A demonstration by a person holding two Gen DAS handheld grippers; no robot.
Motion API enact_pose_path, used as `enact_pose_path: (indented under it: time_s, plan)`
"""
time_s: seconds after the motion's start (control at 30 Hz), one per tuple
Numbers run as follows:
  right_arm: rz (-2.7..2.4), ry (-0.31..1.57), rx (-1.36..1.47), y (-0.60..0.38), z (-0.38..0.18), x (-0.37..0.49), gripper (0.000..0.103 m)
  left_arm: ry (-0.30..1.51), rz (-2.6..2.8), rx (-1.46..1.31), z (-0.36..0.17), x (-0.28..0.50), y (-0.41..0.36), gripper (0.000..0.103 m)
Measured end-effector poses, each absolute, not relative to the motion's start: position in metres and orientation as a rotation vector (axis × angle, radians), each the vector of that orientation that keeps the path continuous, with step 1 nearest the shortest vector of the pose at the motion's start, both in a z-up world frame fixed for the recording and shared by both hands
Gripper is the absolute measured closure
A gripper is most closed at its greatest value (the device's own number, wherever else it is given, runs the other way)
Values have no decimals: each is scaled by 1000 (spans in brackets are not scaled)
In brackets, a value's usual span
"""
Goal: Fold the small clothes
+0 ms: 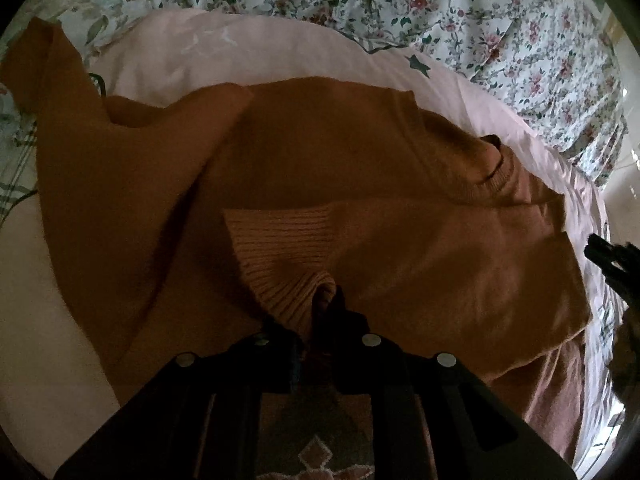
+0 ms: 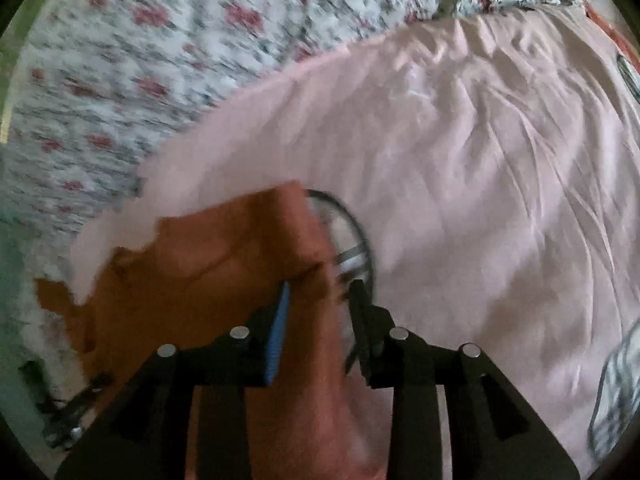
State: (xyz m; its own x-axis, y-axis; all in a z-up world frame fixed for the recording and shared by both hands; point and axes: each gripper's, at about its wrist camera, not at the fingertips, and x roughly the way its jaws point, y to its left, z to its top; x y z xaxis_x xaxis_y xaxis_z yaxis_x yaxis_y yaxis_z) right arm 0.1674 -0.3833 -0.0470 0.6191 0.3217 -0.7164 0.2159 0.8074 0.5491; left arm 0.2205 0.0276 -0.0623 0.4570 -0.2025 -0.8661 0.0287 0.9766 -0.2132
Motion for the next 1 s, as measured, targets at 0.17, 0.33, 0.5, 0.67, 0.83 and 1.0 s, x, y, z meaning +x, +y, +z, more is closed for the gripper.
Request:
enact_pose_path:
  time_s: [0.17,0.33,0.5,0.67,0.83,1.0]
  plan:
    - [112,1131,391,-329,-81,164,71,1100,-138,-174,-58,217,43,80]
    - [24,1104,567,-364,-82,151,77,1112,-83,-192,-54,204,79,80]
    - [100,1079,592,-346,-62,140,65,1066,-49,-264,-35,191,113,74]
    - [212,1061,583,-299,-46,139,57,1008,48,-403,-25,205,170,48]
    - [276,1087,571,-272,-42,147,56,957,155,-522,-23,244,232,40]
    - [301,1108,563,-268,-42,150,56,915,240,-493,-10,311,277,28]
